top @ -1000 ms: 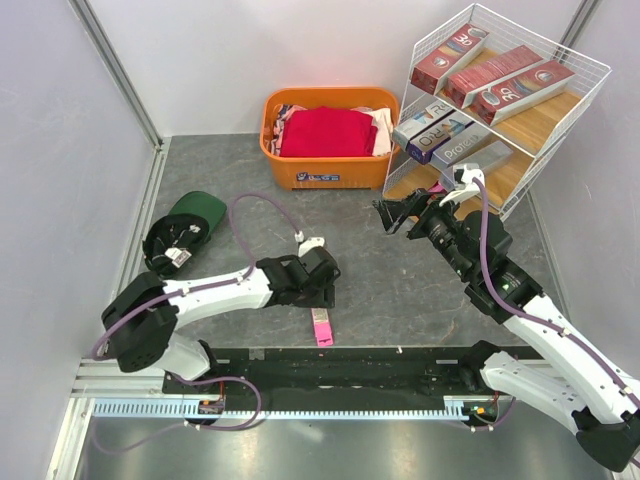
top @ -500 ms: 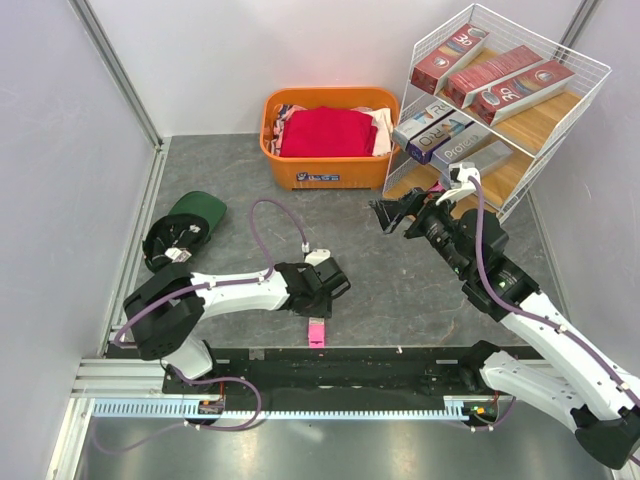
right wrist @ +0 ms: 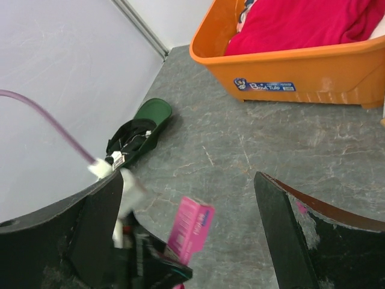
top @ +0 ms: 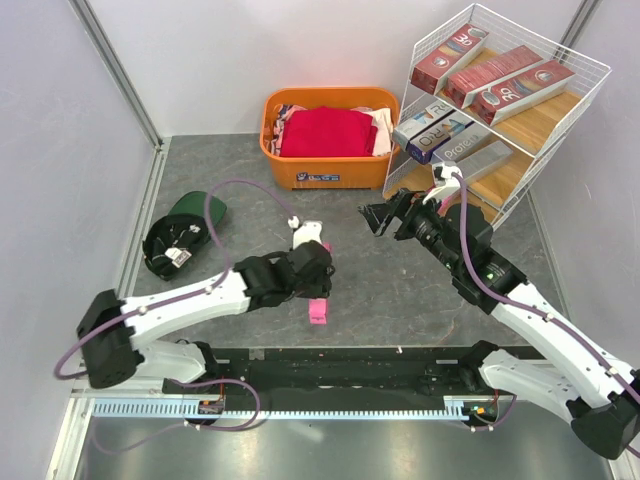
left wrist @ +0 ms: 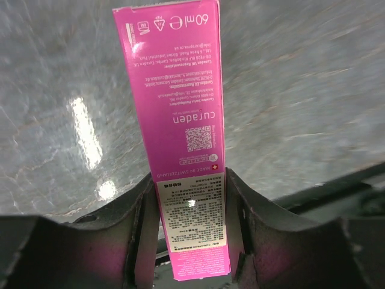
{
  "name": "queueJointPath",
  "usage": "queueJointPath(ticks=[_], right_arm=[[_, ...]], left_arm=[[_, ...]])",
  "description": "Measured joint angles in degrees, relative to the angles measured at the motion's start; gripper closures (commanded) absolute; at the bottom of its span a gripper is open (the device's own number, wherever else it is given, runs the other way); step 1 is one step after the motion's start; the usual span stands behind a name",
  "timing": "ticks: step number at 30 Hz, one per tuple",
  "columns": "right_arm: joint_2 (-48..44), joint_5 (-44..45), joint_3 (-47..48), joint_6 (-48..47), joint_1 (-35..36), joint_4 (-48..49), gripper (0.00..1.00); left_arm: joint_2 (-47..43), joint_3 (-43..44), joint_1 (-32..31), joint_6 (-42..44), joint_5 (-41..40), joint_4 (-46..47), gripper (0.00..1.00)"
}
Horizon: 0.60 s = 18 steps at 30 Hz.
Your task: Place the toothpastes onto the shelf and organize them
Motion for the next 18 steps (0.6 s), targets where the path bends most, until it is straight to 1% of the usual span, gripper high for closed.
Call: queueJointPath(ticks=[6, 8, 14, 18], right_arm=[[2.56, -2.95, 0.00, 0.59, 0.00, 0.61, 0.02], [4.20, -4.90, 0.04, 0.61, 0.00, 1.31, 0.02], [9.66, -12.22, 0.35, 1.51, 0.00, 1.97, 0.02], [11.19, -16.24, 0.35, 2.51, 0.02, 2.91, 0.02]], left_arm=[[-12.59, -0.28, 0.00, 4.28, -0.55, 5.97, 0.79], [-14.64, -0.28, 0.00, 5.40, -0.37, 7.87, 0.79], [-14.32, -0.24, 0.00, 7.82, 0.57, 10.67, 0.79], [-13.14, 0.13, 0.00, 8.81, 0.74, 11.13, 0.79]])
